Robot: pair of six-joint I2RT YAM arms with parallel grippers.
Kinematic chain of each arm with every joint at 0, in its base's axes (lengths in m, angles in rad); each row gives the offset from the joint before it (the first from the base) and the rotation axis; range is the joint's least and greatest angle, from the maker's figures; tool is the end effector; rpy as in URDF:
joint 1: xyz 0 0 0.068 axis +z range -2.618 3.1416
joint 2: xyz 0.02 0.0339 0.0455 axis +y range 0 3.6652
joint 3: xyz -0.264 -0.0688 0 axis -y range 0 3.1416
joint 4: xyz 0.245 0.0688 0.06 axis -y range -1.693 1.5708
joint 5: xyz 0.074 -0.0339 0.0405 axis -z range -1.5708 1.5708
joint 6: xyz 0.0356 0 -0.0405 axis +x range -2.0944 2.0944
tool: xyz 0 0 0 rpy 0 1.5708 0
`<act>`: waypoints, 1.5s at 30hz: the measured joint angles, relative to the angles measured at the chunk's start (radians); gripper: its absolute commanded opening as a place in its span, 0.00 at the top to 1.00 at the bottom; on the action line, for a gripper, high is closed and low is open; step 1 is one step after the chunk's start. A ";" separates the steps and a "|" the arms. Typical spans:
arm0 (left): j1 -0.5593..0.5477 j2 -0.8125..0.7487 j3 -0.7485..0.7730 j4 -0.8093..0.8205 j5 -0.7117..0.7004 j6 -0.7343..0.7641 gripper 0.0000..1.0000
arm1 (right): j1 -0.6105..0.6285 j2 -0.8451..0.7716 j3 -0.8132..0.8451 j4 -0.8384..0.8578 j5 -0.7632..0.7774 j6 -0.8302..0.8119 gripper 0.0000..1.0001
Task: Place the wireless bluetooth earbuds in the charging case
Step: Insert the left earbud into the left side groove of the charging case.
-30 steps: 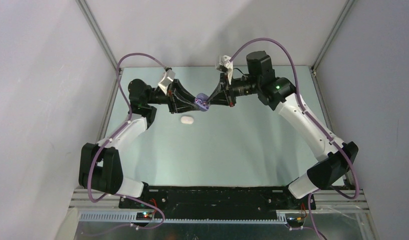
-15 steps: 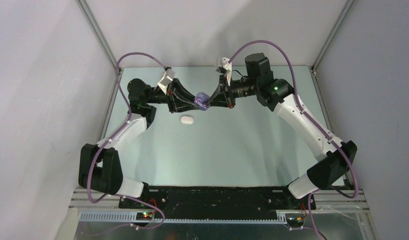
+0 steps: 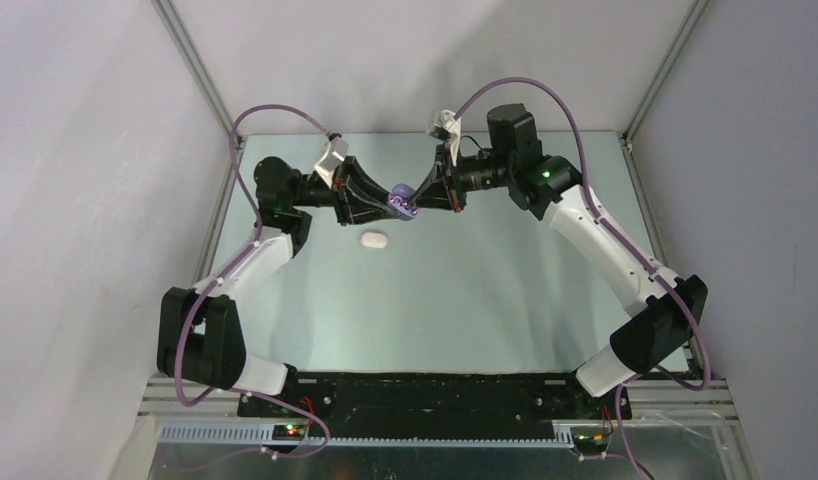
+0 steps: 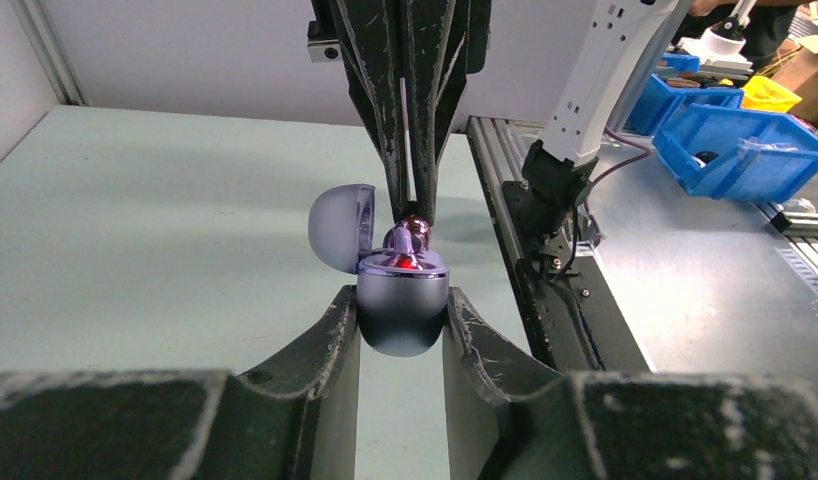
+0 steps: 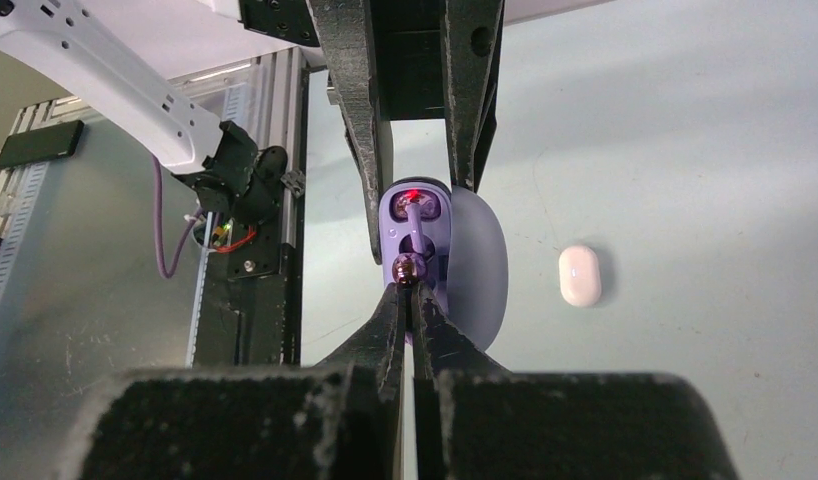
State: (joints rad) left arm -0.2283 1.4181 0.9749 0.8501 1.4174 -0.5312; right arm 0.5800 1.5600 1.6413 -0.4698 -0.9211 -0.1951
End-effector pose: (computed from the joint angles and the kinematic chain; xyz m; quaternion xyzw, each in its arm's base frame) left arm 0.2841 -0.1021 0.3550 0.4745 0.4946 -0.5674 0.4564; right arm 0.2729 0.2127 0.4210 -0.5104 0.5950 0.4577 0.4194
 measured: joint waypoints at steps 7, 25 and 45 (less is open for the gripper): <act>0.001 0.000 0.000 -0.004 0.000 0.000 1.00 | -0.003 0.001 0.000 -0.011 -0.002 -0.031 1.00; 0.001 0.009 0.017 -0.030 0.000 0.000 1.00 | -0.016 0.001 0.000 -0.032 -0.015 -0.087 1.00; 0.002 0.020 0.034 -0.049 -0.006 0.000 1.00 | 0.005 0.028 0.022 -0.045 -0.004 -0.107 0.68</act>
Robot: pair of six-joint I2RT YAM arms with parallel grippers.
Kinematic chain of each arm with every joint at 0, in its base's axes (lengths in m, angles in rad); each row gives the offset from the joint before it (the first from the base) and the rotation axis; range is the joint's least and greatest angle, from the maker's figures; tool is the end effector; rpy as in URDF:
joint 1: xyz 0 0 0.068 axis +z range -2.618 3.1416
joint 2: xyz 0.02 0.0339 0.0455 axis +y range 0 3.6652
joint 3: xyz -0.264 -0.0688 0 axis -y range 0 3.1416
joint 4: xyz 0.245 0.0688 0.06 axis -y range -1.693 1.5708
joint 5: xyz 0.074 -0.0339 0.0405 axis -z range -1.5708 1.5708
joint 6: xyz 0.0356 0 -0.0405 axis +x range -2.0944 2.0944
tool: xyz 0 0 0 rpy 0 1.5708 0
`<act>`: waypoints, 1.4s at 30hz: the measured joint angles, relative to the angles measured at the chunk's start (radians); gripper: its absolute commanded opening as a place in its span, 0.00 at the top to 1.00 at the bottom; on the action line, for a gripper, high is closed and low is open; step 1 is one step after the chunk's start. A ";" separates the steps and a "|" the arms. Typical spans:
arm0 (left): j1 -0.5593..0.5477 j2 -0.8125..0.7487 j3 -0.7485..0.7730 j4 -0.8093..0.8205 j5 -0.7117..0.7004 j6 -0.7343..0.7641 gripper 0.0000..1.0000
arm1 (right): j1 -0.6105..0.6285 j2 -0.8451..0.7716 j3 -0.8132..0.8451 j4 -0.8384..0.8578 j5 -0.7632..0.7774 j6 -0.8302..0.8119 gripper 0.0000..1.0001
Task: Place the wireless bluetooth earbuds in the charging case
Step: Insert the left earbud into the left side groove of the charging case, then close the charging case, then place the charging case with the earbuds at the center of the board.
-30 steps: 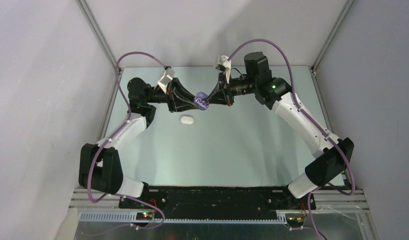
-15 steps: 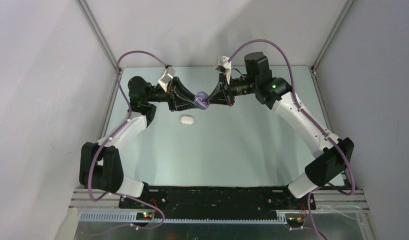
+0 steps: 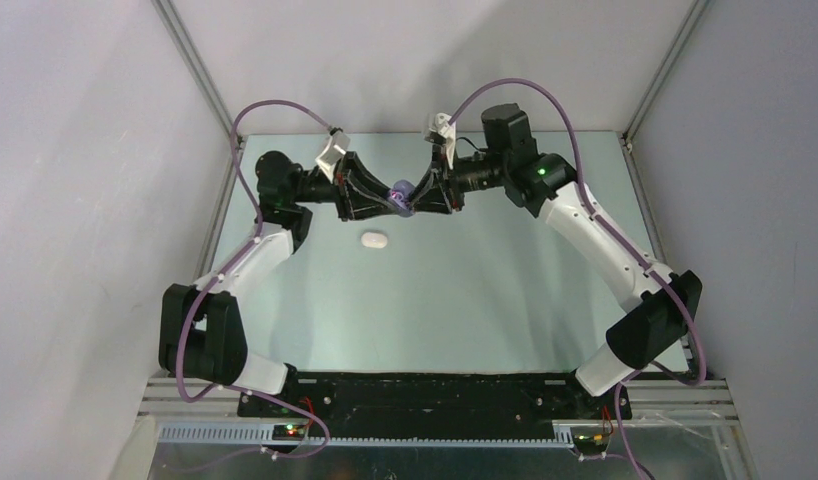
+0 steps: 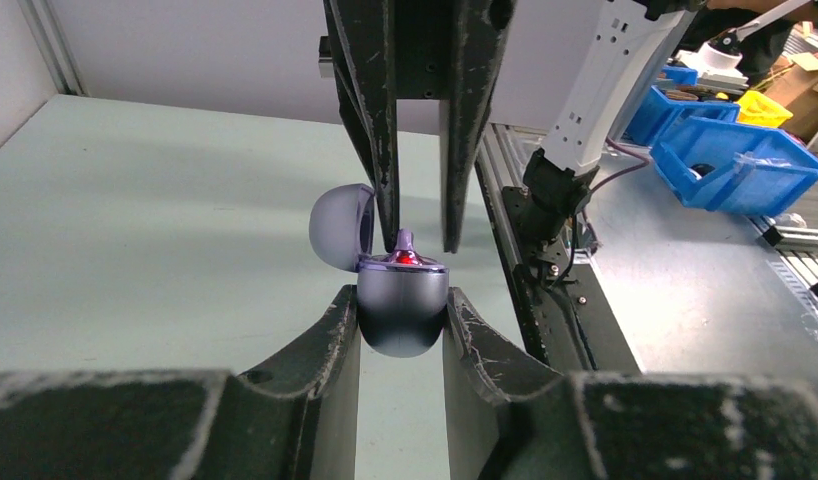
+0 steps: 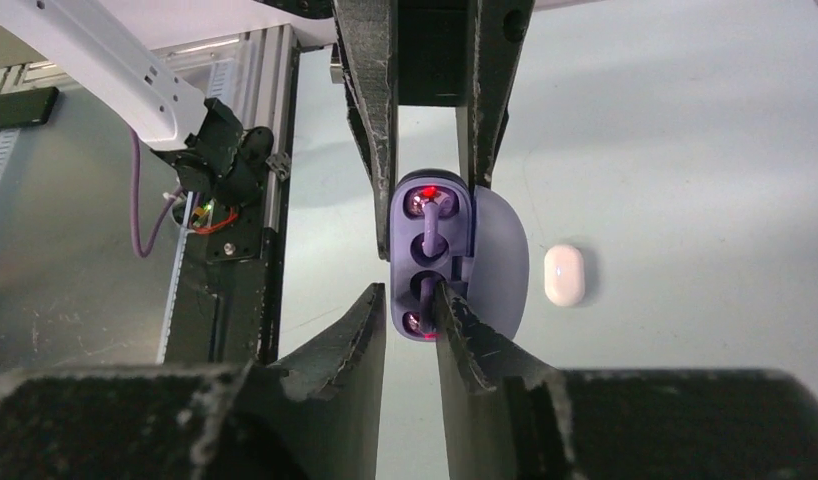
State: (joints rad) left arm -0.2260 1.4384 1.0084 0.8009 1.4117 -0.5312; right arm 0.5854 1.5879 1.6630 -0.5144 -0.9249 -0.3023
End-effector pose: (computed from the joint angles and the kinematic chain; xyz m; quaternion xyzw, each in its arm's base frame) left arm 0.2914 -0.1031 0.3565 0.4639 0.5061 -0.5725 0.4483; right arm 0.2766 0.2175 0.4151 -0.5404 0.5796 0.4405 0.4218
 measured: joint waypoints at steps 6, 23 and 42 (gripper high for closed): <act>0.002 0.000 0.007 0.001 -0.022 0.000 1.00 | -0.022 -0.003 0.020 0.021 -0.040 0.063 0.46; 0.005 0.000 0.008 -0.001 -0.041 0.008 1.00 | -0.070 -0.024 -0.089 0.199 -0.014 0.173 0.14; 0.027 -0.004 0.064 -0.520 -0.333 0.227 0.95 | -0.029 -0.076 -0.203 0.172 0.213 0.049 0.08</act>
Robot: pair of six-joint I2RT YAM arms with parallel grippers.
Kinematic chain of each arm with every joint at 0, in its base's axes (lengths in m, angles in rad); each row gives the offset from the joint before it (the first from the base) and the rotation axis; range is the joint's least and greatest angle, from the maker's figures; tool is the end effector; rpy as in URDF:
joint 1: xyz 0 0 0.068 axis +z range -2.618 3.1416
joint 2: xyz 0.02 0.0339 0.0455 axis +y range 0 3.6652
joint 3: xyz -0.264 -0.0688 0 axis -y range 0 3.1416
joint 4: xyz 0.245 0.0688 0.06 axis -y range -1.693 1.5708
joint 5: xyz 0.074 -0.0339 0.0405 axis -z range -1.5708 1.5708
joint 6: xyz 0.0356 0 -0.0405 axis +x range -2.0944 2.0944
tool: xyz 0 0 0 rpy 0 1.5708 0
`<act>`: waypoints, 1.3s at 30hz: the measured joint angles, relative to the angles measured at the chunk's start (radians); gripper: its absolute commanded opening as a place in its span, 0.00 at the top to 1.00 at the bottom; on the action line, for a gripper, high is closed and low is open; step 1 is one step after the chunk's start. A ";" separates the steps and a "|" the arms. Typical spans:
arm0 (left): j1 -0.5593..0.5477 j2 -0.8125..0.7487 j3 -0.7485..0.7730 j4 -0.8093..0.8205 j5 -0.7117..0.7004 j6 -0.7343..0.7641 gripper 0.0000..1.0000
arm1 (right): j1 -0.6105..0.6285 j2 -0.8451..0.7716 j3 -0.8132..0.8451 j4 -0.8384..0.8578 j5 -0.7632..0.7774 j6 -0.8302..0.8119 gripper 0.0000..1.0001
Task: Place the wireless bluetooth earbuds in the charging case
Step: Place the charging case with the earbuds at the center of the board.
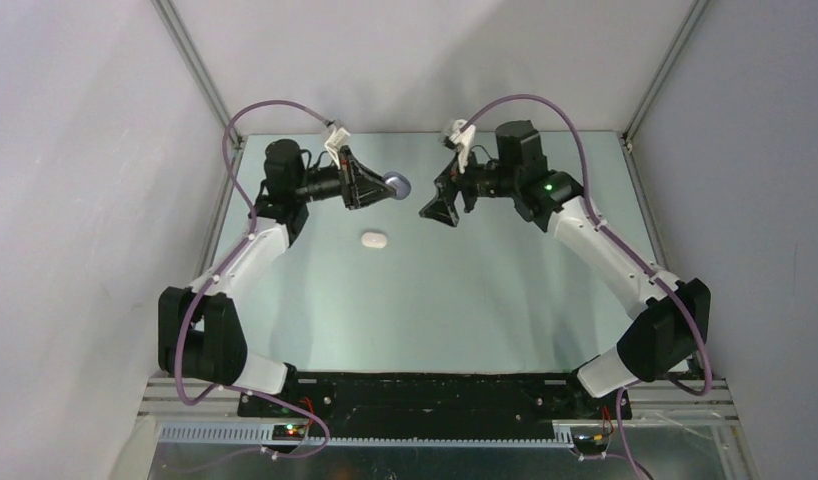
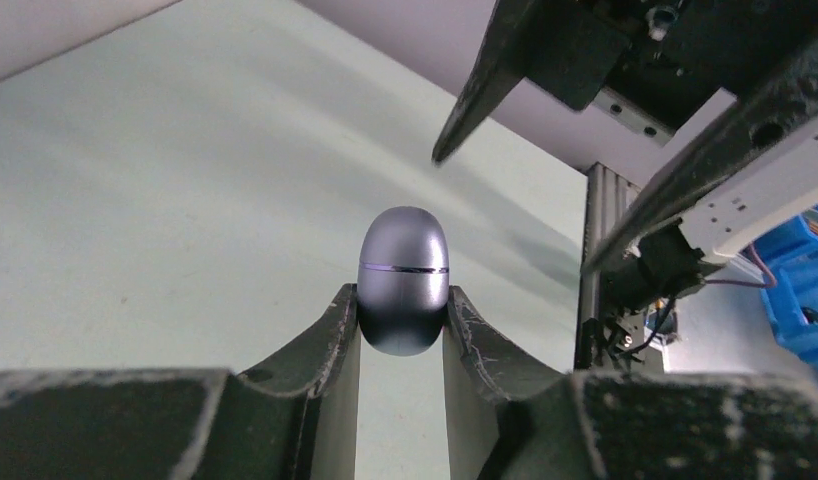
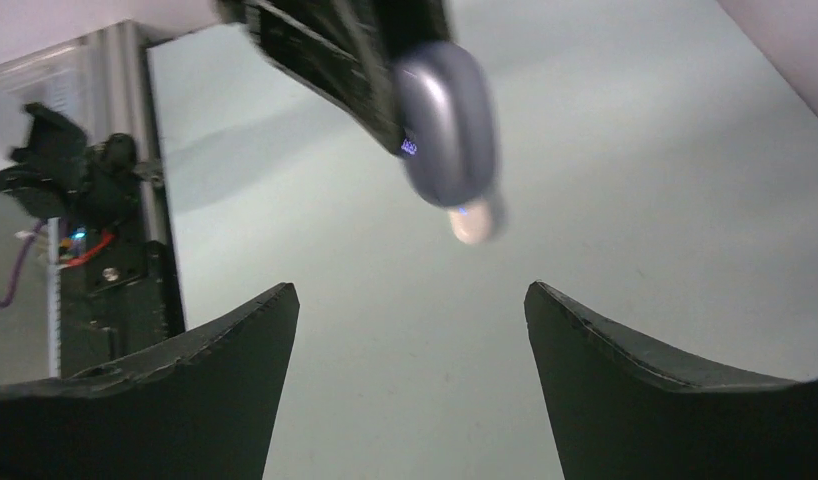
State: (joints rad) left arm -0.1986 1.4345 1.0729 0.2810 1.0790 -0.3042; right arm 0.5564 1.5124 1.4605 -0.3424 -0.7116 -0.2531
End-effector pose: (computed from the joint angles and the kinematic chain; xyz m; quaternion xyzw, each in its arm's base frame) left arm 0.3124 -0.0949 0.3372 0.3146 0.6481 -0.5104 0.4695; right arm 0.2812 0.2023 0.3855 -0.4848 0.6407 0.3650 0.4704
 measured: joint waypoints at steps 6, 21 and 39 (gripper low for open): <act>0.000 0.013 -0.068 -0.077 -0.091 0.035 0.85 | -0.145 -0.060 -0.077 -0.048 0.108 0.034 0.01; -0.235 0.455 0.078 -0.446 -0.124 0.300 0.72 | -0.353 -0.202 -0.232 -0.174 0.177 0.100 0.01; -0.158 0.593 0.427 -0.867 -0.311 0.593 0.00 | -0.420 -0.209 -0.236 -0.178 0.251 0.157 0.00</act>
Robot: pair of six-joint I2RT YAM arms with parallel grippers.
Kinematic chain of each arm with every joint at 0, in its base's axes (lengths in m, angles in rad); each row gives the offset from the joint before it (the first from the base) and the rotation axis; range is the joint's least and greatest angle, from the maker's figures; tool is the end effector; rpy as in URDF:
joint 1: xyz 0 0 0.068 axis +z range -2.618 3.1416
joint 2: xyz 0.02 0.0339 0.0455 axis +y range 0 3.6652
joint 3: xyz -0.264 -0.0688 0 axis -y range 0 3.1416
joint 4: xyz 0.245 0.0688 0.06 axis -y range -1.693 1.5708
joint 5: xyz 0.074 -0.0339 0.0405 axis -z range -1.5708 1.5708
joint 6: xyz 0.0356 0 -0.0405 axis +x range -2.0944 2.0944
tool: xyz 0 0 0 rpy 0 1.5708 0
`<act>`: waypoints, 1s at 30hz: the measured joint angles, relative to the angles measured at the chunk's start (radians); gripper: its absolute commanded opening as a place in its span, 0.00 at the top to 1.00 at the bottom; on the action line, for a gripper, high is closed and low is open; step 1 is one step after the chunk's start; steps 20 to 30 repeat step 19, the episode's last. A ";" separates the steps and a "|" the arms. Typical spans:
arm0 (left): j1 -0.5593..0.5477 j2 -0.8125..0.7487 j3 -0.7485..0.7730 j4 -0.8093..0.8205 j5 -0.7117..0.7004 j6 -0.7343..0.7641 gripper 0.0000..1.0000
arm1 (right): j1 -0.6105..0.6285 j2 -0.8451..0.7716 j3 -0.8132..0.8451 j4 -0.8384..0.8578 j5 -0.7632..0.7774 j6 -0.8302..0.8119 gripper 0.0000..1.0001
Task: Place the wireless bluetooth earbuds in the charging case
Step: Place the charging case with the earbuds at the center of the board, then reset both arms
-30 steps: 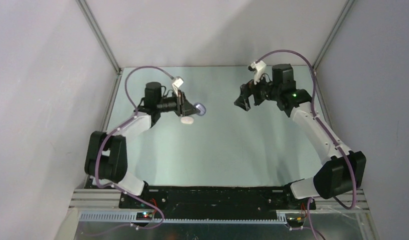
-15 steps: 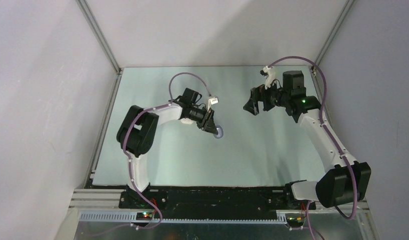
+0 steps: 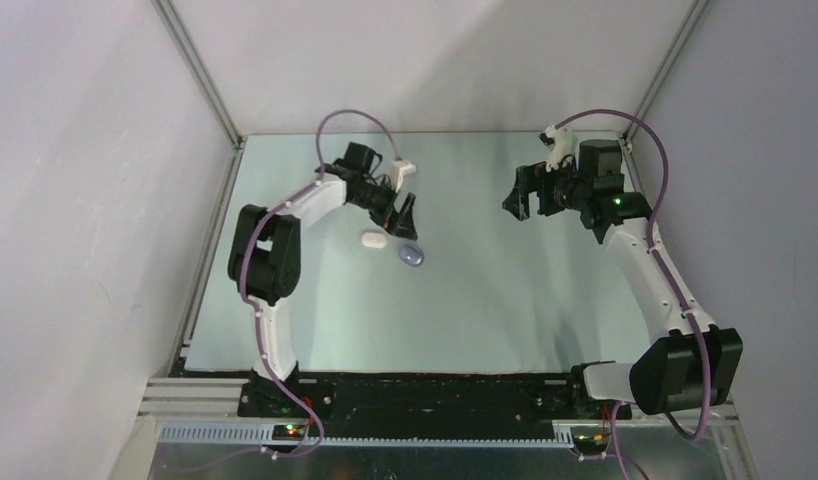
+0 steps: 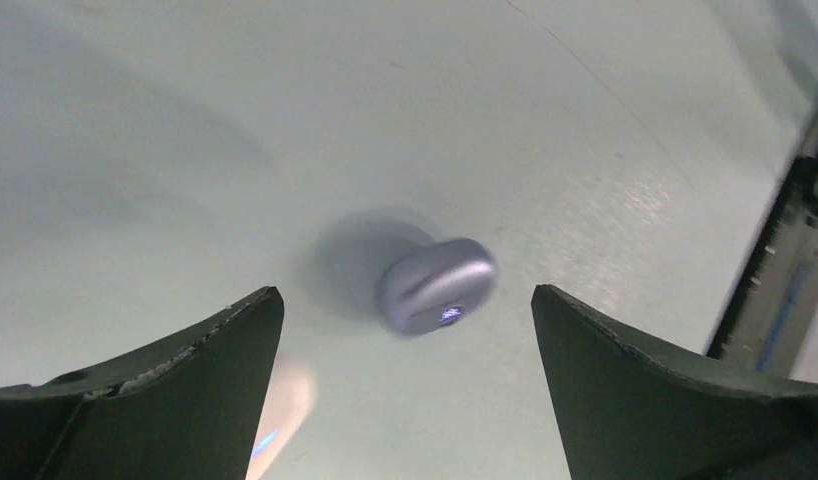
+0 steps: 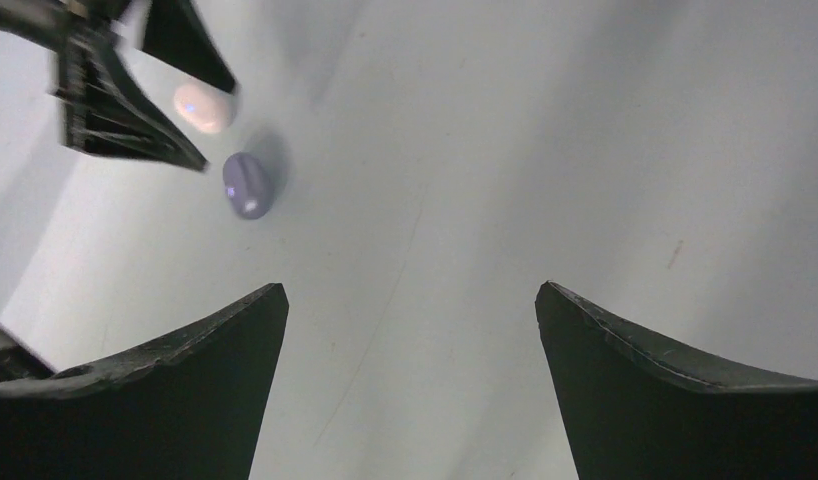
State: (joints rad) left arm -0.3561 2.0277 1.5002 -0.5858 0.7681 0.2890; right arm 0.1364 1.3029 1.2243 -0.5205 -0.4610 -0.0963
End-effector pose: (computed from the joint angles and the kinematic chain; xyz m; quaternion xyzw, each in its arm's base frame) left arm 0.3872 -0.1704 0.1896 0.3668 0.8295 -0.3718 0.1979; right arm 0.2817 0.0546 0.3490 -0.2059 0.8427 0.2111 0.4505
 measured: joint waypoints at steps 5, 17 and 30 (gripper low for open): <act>0.079 -0.110 0.104 -0.013 -0.127 0.034 0.00 | 0.007 0.000 0.000 0.047 0.183 0.037 0.01; 0.172 -0.771 -0.097 0.358 -0.478 -0.127 0.00 | 0.126 0.017 0.162 0.066 0.567 0.028 0.01; 0.172 -0.827 -0.194 0.420 -0.520 -0.186 0.00 | 0.142 0.007 0.163 0.078 0.589 0.017 0.00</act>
